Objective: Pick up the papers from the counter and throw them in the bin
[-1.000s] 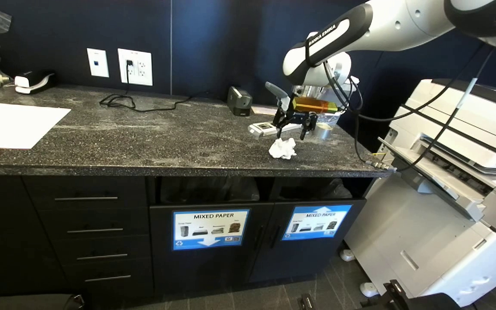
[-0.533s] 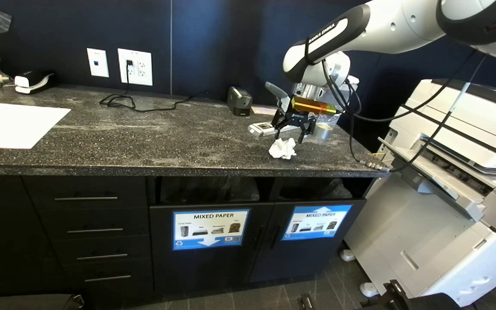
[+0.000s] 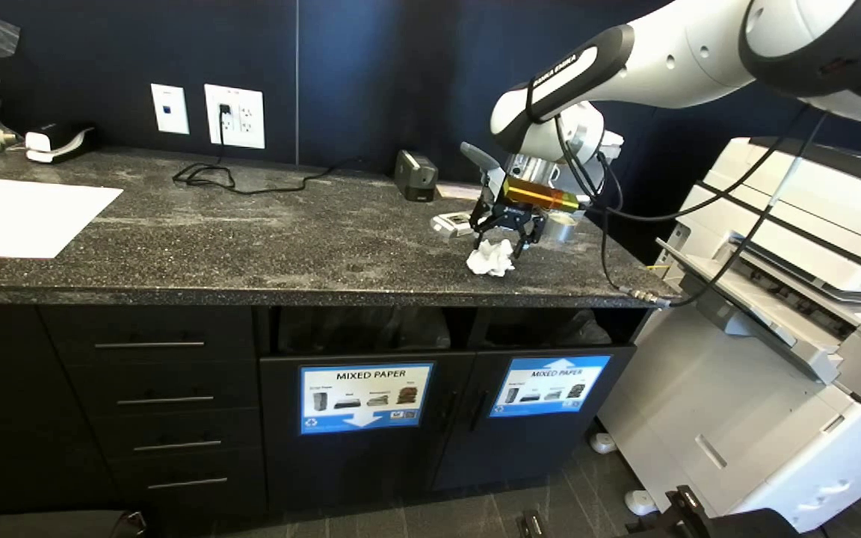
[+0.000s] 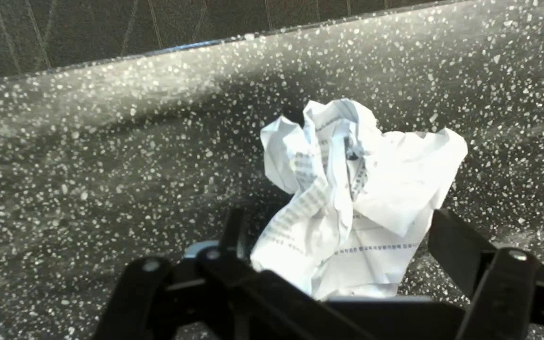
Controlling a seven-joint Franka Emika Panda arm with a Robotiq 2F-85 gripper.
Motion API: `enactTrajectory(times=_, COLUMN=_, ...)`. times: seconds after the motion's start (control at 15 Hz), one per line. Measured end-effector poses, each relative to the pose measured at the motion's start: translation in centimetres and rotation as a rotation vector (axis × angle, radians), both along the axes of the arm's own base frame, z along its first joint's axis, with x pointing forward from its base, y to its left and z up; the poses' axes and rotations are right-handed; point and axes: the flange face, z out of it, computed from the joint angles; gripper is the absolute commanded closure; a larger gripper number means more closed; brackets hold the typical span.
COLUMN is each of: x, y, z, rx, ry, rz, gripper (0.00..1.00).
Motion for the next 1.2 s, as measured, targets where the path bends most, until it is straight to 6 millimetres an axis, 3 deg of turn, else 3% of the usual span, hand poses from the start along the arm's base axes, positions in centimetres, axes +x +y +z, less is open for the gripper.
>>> enactTrajectory(times=1.2, x=0.3, y=-0.3, z=-3.2, rx=0.015, ry=0.010, rz=-0.018, gripper=0.00)
